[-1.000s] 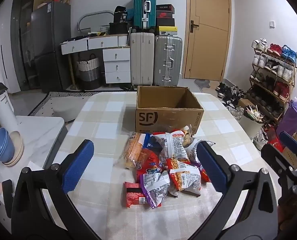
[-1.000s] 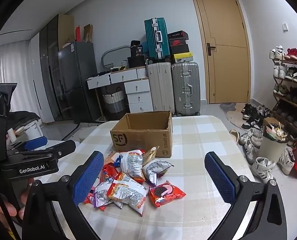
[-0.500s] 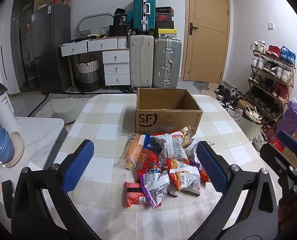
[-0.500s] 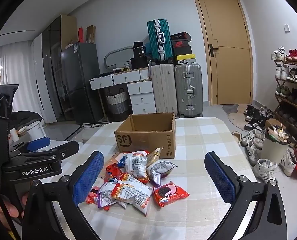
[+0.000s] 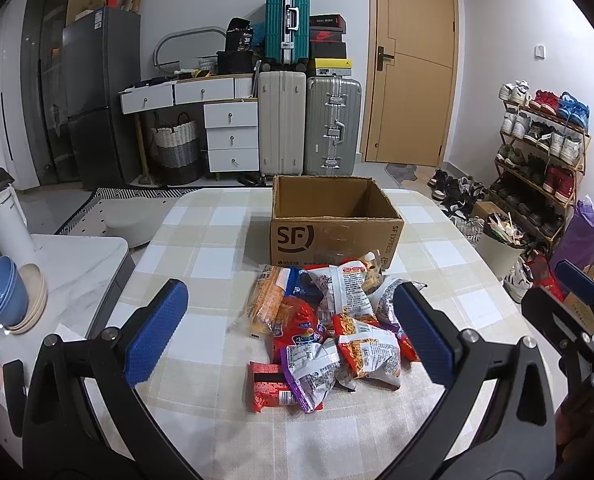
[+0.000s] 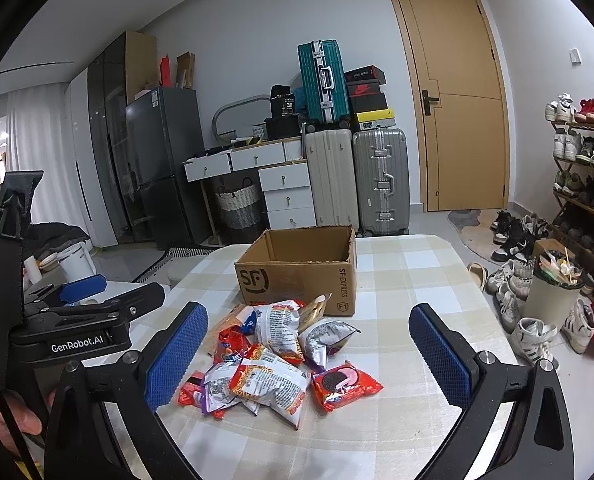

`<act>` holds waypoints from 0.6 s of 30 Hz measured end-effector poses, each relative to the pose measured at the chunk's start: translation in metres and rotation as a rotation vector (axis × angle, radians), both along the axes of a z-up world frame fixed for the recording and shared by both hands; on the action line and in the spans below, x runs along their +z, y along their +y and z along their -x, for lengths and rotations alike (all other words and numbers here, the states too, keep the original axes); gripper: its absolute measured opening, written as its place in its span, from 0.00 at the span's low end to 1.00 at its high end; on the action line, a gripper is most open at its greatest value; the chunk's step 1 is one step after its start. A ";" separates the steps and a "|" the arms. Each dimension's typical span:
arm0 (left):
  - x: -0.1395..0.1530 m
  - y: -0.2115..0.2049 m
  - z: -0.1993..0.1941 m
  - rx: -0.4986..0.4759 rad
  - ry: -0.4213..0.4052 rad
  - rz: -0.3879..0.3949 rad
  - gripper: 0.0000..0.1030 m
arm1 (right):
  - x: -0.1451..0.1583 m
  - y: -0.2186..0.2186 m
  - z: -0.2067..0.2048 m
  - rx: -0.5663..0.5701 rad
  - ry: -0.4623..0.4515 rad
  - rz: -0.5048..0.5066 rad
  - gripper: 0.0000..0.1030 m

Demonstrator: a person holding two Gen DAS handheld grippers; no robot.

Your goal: Organize snacks

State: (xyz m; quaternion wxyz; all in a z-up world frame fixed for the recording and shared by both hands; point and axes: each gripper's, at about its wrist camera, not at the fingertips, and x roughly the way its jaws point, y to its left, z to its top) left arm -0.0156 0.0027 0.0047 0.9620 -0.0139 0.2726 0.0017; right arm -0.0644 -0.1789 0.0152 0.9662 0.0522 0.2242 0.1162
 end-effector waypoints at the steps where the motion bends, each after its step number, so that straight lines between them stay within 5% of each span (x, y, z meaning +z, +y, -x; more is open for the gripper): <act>1: 0.000 0.000 0.000 0.000 0.001 0.000 1.00 | 0.000 0.000 0.000 -0.001 0.000 0.002 1.00; 18: 0.000 0.002 0.002 -0.003 0.002 0.006 1.00 | -0.003 0.002 -0.003 0.002 0.001 0.005 1.00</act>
